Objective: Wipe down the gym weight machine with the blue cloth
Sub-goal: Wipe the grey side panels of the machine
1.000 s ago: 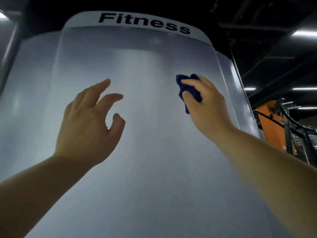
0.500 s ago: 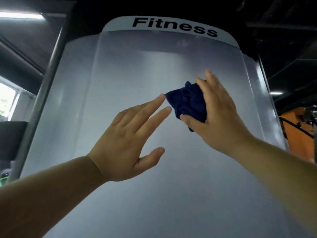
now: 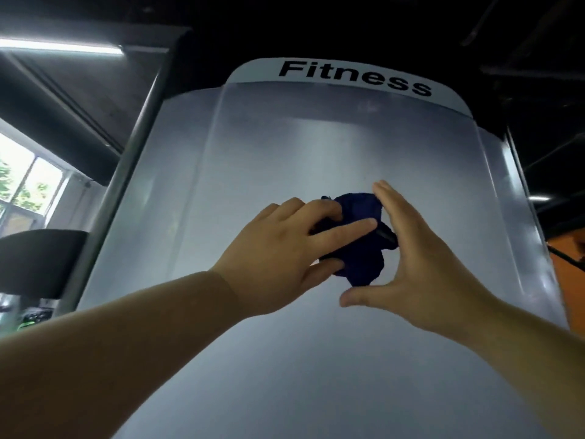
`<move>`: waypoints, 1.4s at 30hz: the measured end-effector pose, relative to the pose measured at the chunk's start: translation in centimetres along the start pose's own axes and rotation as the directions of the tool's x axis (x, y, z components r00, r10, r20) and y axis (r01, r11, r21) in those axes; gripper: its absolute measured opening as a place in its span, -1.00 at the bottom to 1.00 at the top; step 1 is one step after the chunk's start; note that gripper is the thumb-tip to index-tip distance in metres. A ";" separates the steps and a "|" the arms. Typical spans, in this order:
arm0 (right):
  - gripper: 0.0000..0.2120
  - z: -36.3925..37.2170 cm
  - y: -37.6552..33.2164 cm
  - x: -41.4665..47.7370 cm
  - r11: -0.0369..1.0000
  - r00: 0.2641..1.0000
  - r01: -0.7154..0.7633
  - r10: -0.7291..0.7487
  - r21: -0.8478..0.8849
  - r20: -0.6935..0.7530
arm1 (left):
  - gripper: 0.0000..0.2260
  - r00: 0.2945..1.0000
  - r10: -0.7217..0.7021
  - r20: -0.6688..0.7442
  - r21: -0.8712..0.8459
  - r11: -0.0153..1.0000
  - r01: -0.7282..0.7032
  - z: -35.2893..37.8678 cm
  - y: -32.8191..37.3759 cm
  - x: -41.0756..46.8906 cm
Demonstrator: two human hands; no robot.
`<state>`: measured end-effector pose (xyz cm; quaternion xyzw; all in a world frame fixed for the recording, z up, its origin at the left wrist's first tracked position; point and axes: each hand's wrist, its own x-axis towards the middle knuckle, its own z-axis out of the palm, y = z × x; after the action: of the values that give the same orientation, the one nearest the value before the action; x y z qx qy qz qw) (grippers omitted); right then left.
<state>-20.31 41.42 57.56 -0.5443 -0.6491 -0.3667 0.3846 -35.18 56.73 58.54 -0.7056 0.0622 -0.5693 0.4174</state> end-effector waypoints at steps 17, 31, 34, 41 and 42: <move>-0.54 1.6 0.2 2.9 0.992 0.965 -0.021 -0.013 -0.127 -0.262 | -0.58 0.990 -0.106 0.096 -0.056 0.992 0.111 -1.1 -0.3 -4.7; -0.58 6.4 -6.1 8.8 0.945 0.970 0.079 -0.146 -0.318 -0.193 | -0.66 0.974 -0.222 0.051 -0.280 0.933 0.228 -2.3 -0.5 -12.2; -0.49 7.8 -7.2 8.8 0.905 0.976 0.115 -0.179 -0.410 -0.121 | -0.64 0.960 -0.272 0.064 -0.261 0.924 0.279 -2.7 -3.4 -13.1; -0.47 10.4 -9.4 8.2 0.803 0.994 0.068 -0.102 -0.592 -0.024 | -0.80 0.562 -0.826 -0.044 -0.481 0.511 0.713 -1.6 -10.0 -9.2; -0.47 10.7 -9.6 8.2 0.806 0.995 0.064 -0.098 -0.589 -0.026 | -0.80 0.596 -0.801 -0.062 -0.489 0.545 0.681 -1.6 -8.5 -10.3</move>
<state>-31.76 53.12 59.75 -0.5979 -0.5158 -0.5802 0.1997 -43.42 67.15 56.46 -0.6475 -0.0677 -0.7580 -0.0395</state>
